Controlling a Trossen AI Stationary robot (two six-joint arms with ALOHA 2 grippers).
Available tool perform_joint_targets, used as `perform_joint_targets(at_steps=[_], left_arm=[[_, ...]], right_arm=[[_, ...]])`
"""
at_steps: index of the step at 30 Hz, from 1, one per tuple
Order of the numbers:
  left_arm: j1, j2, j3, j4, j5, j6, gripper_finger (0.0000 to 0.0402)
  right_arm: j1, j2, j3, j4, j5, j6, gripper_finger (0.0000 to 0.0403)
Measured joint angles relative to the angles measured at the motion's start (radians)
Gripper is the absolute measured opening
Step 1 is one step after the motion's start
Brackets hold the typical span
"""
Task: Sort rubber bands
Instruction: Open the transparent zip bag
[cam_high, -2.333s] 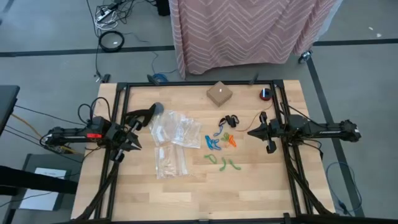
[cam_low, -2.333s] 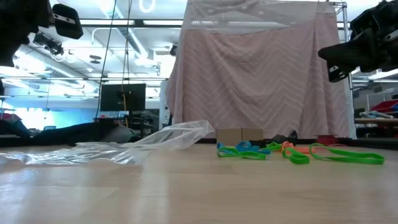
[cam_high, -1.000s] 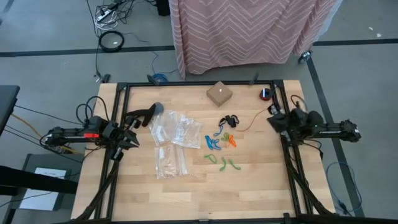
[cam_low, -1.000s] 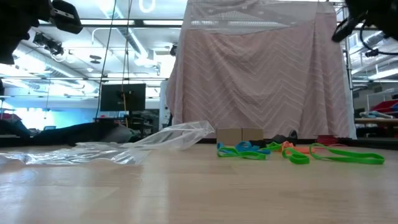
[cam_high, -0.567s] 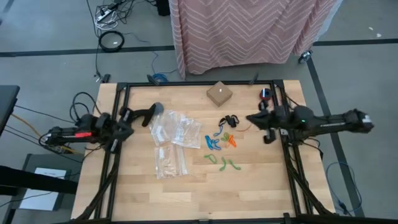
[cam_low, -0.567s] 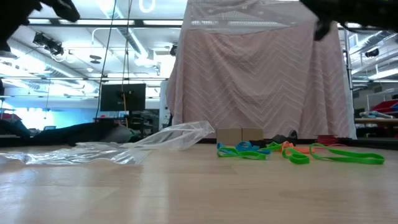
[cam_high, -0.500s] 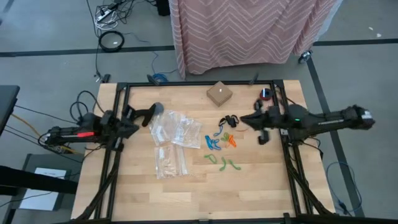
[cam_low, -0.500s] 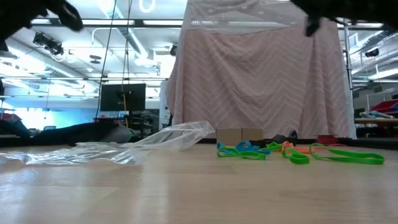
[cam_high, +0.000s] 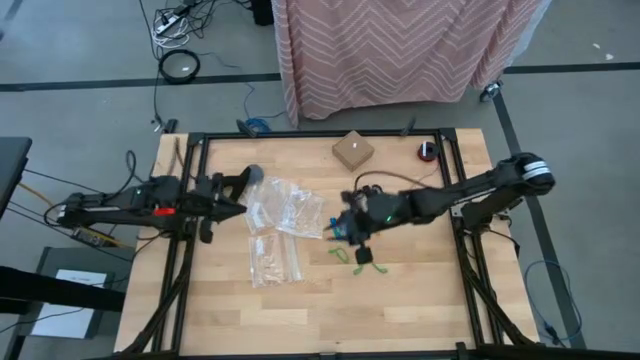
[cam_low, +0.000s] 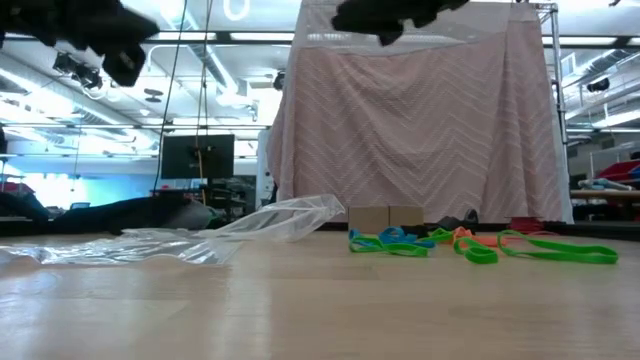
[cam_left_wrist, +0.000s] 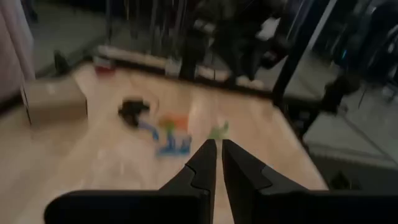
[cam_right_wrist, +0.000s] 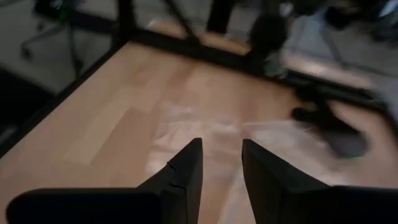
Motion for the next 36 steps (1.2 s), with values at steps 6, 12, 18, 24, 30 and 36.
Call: perform_joint_targets(at_steps=[6,12,18,24,30,36], left_arm=[[-0.038,0.145,0.006,-0.119,0.001,-0.087,0.0037],[-0.107,0.279,0.006,-0.232,-0.037,-0.177,0.0037],[-0.201,0.364,0.006,-0.227,-0.158,-0.154,0.0037],[-0.314,0.47,0.006,-0.216,-0.36,-0.159,0.0025],[-0.413,0.607,0.006,-0.172,-0.369,-0.182,0.001],[-0.531,0.705,0.007,-0.144,-0.341,-0.178,0.0012]], right_arm=[[0.067,0.1,0.046,-0.02,0.094,0.046,0.0101],[0.097,0.174,0.047,-0.017,0.148,0.082,0.0108],[0.103,0.2,0.046,-0.016,0.165,0.091,0.0109],[0.103,0.194,0.046,-0.021,0.166,0.104,0.011],[0.103,0.197,0.046,-0.053,0.164,0.103,0.0109],[0.102,0.197,0.046,-0.051,0.164,0.109,0.011]])
